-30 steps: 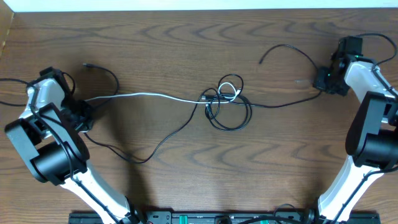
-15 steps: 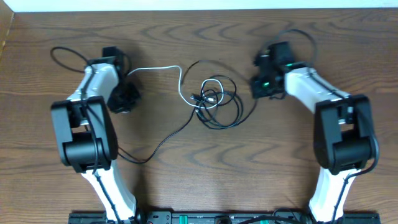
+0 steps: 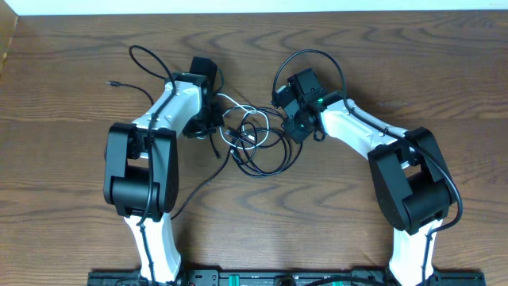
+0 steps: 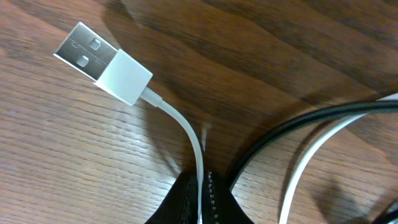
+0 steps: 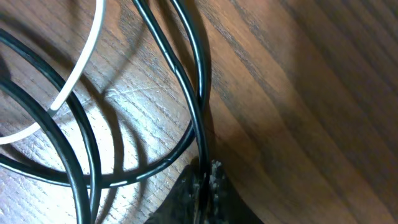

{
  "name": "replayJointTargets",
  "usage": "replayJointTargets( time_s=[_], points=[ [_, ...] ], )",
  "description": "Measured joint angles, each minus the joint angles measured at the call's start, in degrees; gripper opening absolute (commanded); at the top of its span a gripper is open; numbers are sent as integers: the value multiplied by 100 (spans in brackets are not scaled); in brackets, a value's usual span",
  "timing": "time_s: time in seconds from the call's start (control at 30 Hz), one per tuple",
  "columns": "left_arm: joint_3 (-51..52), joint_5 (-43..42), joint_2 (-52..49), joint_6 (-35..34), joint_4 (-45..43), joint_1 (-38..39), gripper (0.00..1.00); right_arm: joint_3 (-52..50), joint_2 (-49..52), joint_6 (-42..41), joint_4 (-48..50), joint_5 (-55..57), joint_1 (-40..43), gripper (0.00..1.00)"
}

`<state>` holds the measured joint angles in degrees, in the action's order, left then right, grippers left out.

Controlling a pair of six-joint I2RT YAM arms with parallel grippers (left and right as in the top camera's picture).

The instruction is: Untangle cables

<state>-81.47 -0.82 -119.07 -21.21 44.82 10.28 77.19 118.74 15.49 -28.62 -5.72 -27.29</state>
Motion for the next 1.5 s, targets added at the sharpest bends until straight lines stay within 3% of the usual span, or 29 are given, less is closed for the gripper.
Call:
replayJointTargets(
  time_s=[0.13,0.2,0.23,0.27,0.3,0.33,0.4,0.5,0.67,0.9,0.97,1.03,1.2,1.5],
  points=[
    [0,-39,0,0,-2,33,9,2,0,42,17,48,2,26],
    [0,-46,0,0,11,33,17,2,0,39,20,61,2,27],
    [0,-52,0,-11,35,33,28,2,0,39,22,61,2,29],
    [-2,-59,0,-17,85,33,51,2,0,39,22,66,2,32],
    [-4,-66,0,17,131,33,64,4,0,37,22,70,4,41],
    [-11,-79,0,-2,201,35,66,4,0,39,22,68,4,51],
    [-22,-85,9,-17,422,28,67,4,0,28,15,55,4,66],
    [-52,-190,20,-2,702,-2,68,11,0,20,-26,11,2,73],
    [-52,-260,619,-2,789,-157,79,105,0,52,-323,50,0,80],
    [-144,-297,1338,9,938,-214,82,450,28,66,-1578,223,0,88],
    [-114,-463,1320,149,964,-214,86,682,107,35,-2208,225,-7,97],
    [-98,-1215,1318,763,1047,-221,88,1102,221,-7,-2883,85,-116,99],
    [-72,-2570,1318,1880,1143,-214,89,2168,251,-212,-3008,-448,-472,99],
    [-9,-2175,1318,2229,1054,-214,92,2391,251,-682,-2896,-623,-586,99]
  ],
)
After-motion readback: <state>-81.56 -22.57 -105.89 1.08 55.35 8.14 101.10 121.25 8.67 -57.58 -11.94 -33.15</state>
